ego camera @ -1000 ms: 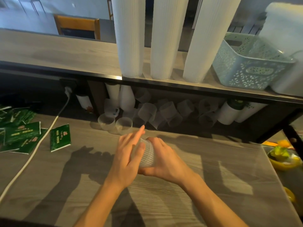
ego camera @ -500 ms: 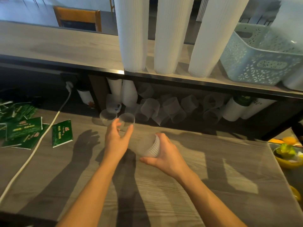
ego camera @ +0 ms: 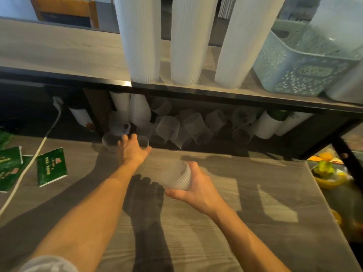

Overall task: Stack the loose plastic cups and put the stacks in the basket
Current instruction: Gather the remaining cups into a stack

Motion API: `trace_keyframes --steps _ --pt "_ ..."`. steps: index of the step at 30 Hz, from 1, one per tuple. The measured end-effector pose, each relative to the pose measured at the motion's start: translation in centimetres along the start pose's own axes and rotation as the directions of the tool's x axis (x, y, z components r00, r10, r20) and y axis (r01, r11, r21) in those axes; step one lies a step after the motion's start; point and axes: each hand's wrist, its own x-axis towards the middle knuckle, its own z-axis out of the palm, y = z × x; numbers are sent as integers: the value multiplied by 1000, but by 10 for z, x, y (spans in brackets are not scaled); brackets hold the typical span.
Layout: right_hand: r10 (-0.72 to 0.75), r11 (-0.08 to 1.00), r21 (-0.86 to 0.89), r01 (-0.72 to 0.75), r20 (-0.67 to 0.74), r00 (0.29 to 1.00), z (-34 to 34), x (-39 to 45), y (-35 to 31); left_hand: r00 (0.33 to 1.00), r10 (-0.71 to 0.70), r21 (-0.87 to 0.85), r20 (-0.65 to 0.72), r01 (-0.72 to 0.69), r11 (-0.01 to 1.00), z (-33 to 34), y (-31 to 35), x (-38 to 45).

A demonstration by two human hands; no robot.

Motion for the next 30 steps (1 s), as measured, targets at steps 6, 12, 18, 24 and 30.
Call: trace_keyframes --steps 6,12,18,24,30 --pt "24 999 29 -24 -16 1000 -3 4 10 999 2 -275 -41 -13 961 -29 2 -33" --pt "7 1000 20 -7 4 1000 -4 1 14 993 74 -550 -91 -112 828 -56 -5 -93" --pt "-98 994 -51 101 59 993 5 -18 6 961 272 -719 -60 -230 655 -67 -1 -157" --pt "-185 974 -116 195 95 978 6 -29 -3 941 302 -665 -152 -323 673 -57 -6 -181" --pt "-190 973 -109 202 110 976 3 -34 -2 935 313 -608 -167 -348 714 -55 -5 -188"
